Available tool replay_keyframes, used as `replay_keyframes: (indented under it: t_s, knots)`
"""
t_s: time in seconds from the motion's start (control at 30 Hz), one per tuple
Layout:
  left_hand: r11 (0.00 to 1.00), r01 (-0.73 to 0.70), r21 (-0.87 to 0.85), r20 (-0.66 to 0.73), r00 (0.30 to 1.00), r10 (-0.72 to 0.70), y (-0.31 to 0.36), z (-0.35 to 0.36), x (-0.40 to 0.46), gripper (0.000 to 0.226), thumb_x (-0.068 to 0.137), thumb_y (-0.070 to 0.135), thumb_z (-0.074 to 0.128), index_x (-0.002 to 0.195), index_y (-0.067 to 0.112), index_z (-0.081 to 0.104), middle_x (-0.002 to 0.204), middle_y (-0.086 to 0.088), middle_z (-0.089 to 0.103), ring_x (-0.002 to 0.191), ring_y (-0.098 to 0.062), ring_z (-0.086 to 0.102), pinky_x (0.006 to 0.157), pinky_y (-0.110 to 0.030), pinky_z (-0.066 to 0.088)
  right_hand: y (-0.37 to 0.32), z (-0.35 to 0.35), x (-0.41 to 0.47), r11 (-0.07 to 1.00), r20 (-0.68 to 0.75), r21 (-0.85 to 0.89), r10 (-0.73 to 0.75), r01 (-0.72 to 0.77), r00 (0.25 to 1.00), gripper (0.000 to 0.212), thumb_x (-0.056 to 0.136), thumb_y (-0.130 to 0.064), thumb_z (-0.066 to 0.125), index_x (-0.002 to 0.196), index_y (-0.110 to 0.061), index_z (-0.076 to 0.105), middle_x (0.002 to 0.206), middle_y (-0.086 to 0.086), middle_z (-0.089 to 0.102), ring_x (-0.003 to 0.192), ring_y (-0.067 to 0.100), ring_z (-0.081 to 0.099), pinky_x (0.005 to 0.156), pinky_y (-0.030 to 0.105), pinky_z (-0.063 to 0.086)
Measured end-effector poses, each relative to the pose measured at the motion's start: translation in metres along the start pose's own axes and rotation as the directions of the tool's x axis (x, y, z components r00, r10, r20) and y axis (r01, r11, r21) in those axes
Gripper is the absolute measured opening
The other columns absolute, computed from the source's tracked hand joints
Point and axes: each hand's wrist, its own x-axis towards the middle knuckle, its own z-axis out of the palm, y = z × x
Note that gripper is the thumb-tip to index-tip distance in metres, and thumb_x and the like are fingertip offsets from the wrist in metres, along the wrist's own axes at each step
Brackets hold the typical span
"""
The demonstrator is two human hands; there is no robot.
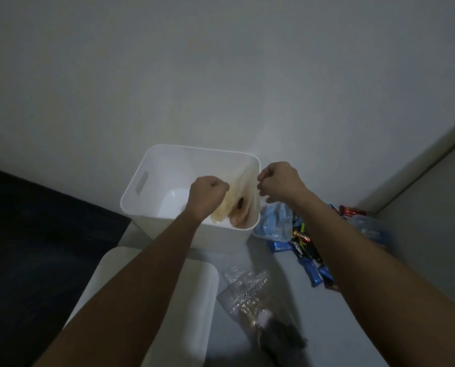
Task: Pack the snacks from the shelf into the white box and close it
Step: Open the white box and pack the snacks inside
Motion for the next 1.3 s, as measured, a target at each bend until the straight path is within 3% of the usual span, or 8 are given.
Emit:
replay_keyframes:
  t_s: [0.17, 0.27, 0.4, 0.5, 0.63, 0.9, 1.1, 1.3]
  knots:
    - [0.995, -0.103, -0.01, 0.006, 0.995, 0.103, 0.008, -0.009, -0.046, 0.027, 0.074, 0.015, 0.058, 0.052, -0.001, 0.056, 0.048, -0.011, 0.051, 0.039, -0.019, 0.048, 0.042, -0.019, 0.04, 0.031, -0.01, -0.043, 0.988, 0.261, -0.147, 0.002, 0.038, 0.965, 0.012, 0.084, 0.002, 0.059, 0.081, -0.004, 0.069, 0.084, 0.016, 0.071, 0.07, 0.02, 0.067, 0.068, 0.033, 0.06]
    - [0.997, -0.042, 0.072, 0.202, 0.979, 0.026, -0.004, -0.011, -0.066, 0.031, 0.076, 0.016, 0.057, 0.048, 0.004, 0.06, 0.041, -0.01, 0.053, 0.035, -0.022, 0.05, 0.038, -0.018, 0.036, 0.055, 0.006, -0.061, 0.9, 0.407, -0.369, -0.069, 0.233, 0.911, 0.025, 0.084, 0.0, 0.057, 0.102, -0.005, 0.073, 0.107, 0.013, 0.072, 0.097, 0.023, 0.067, 0.091, 0.033, 0.054]
    - [0.973, 0.089, 0.213, 0.357, 0.92, -0.163, -0.037, 0.001, -0.079, 0.023, 0.073, 0.008, 0.055, 0.054, -0.001, 0.066, 0.049, -0.014, 0.06, 0.041, -0.023, 0.054, 0.051, -0.026, 0.044, 0.09, 0.04, -0.08, 0.787, 0.504, -0.536, 0.009, 0.304, 0.864, 0.06, 0.081, -0.006, 0.066, 0.138, -0.015, 0.05, 0.142, 0.008, 0.049, 0.127, 0.024, 0.049, 0.103, 0.031, 0.042]
    - [0.9, -0.066, 0.431, 0.395, 0.91, -0.122, -0.064, 0.017, -0.082, 0.02, 0.076, 0.007, 0.056, 0.07, -0.005, 0.071, 0.07, -0.019, 0.07, 0.062, -0.025, 0.064, 0.063, -0.028, 0.051, 0.115, 0.057, -0.089, 0.758, 0.524, -0.566, 0.028, 0.323, 0.851, 0.07, 0.079, -0.014, 0.073, 0.142, -0.02, 0.043, 0.144, 0.008, 0.045, 0.126, 0.027, 0.05, 0.101, 0.035, 0.046]
    - [0.838, -0.142, 0.527, 0.389, 0.917, -0.089, -0.094, 0.038, -0.086, 0.027, 0.081, 0.004, 0.053, 0.101, -0.002, 0.071, 0.113, -0.017, 0.068, 0.109, -0.029, 0.061, 0.096, -0.029, 0.047, 0.132, 0.058, -0.097, 0.773, 0.438, -0.552, -0.05, 0.313, 0.898, 0.034, 0.083, -0.013, 0.069, 0.116, -0.016, 0.063, 0.125, 0.005, 0.058, 0.115, 0.023, 0.056, 0.094, 0.032, 0.048]
    - [0.773, -0.219, 0.596, 0.462, 0.88, -0.106, -0.119, 0.08, -0.091, 0.056, 0.08, 0.011, 0.059, 0.134, 0.006, 0.048, 0.135, -0.017, 0.053, 0.125, -0.034, 0.049, 0.106, -0.038, 0.04, 0.144, 0.018, -0.111, 0.761, 0.407, -0.574, -0.054, 0.301, 0.912, 0.017, 0.088, -0.014, 0.063, 0.104, -0.013, 0.067, 0.107, 0.006, 0.065, 0.1, 0.018, 0.06, 0.081, 0.025, 0.046]
    - [0.738, -0.167, 0.654, 0.423, 0.889, -0.174, -0.121, 0.099, -0.091, 0.05, 0.081, 0.024, 0.061, 0.125, 0.005, 0.049, 0.124, -0.018, 0.053, 0.114, -0.036, 0.053, 0.097, -0.041, 0.046, 0.152, 0.004, -0.121, 0.82, 0.412, -0.517, -0.012, 0.245, 0.911, 0.024, 0.085, -0.02, 0.068, 0.109, -0.016, 0.066, 0.109, 0.002, 0.063, 0.1, 0.015, 0.057, 0.082, 0.028, 0.046]
    - [0.755, -0.107, 0.647, 0.48, 0.826, -0.295, -0.104, 0.099, -0.085, 0.026, 0.075, 0.035, 0.066, 0.065, 0.012, 0.058, 0.083, -0.006, 0.065, 0.074, -0.019, 0.059, 0.06, -0.024, 0.042, 0.149, -0.008, -0.129, 0.815, 0.453, -0.523, 0.017, 0.25, 0.891, 0.018, 0.087, -0.024, 0.067, 0.099, -0.013, 0.074, 0.08, -0.008, 0.065, 0.078, 0.008, 0.058, 0.075, 0.026, 0.044]
